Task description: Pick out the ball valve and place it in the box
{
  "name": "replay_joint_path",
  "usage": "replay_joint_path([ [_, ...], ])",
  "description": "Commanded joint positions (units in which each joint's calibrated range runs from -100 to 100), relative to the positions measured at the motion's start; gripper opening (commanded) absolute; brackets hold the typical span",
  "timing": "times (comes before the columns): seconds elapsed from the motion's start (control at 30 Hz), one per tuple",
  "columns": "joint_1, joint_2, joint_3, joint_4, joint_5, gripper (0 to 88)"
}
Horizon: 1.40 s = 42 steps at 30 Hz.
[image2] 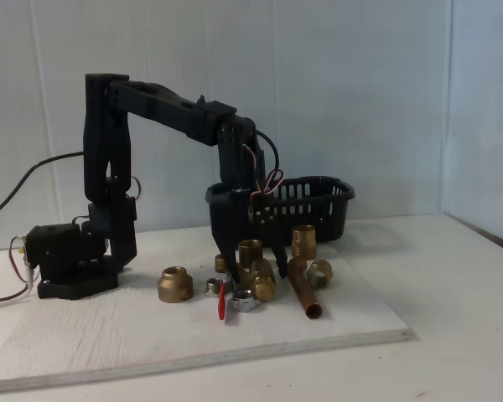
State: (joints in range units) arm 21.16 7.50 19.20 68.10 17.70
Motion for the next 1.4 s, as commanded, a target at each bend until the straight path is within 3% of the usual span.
replay_joint_path([
  [0.0,-0.1,-0.3,-0.6,-0.6,-0.1,24.6],
  [0.33,0.0,3.9,1.8,-8.7,-0.2,24.5],
  [1.03,0.0,4.4,1.7,-8.6,-1.3,23.9],
  [1.27,-0.3,4.8,1.7,-8.6,-1.3,4.3],
  [1.37,-0.3,4.8,1.7,-8.6,-1.3,0.6],
])
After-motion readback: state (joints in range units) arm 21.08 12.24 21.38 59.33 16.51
